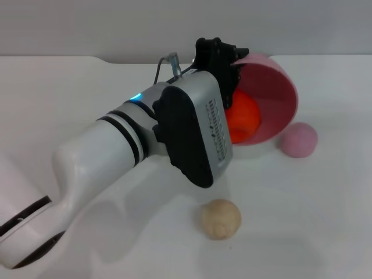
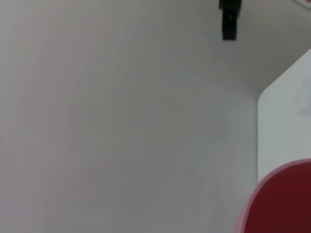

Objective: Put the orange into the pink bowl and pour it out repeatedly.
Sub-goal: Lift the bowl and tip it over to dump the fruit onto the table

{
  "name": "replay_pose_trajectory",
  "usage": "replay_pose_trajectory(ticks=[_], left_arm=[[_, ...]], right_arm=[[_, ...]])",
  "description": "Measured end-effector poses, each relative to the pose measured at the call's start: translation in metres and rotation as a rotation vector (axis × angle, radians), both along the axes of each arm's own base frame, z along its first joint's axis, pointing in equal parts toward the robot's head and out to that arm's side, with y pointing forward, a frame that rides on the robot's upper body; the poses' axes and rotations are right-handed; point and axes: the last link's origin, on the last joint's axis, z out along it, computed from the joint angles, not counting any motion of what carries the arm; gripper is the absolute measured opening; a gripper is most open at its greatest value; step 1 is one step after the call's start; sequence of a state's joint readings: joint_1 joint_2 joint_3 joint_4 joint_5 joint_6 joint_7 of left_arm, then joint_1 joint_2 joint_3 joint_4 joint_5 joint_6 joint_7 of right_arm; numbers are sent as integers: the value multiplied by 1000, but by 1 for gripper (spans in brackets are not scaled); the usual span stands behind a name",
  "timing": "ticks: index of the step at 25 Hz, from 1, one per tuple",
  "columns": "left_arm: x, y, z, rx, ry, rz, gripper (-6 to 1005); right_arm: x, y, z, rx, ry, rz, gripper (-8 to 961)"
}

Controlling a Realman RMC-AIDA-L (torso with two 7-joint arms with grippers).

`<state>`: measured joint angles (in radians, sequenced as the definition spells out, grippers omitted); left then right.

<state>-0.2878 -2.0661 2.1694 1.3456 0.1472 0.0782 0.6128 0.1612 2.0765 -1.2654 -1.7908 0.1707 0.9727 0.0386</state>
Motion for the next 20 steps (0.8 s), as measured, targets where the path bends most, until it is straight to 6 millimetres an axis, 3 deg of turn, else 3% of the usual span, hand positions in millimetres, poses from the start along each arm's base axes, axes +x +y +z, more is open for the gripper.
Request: replay_pose_trajectory(ticks=[7,20], left_arm=[[-1,-5,-11,10,86,-91,39],[-1,-12,-15,37,83,-213,39]], right_arm=[[13,-3,2,4,-4,-33,592],[9,1,-3,-21,-9,-18,591]])
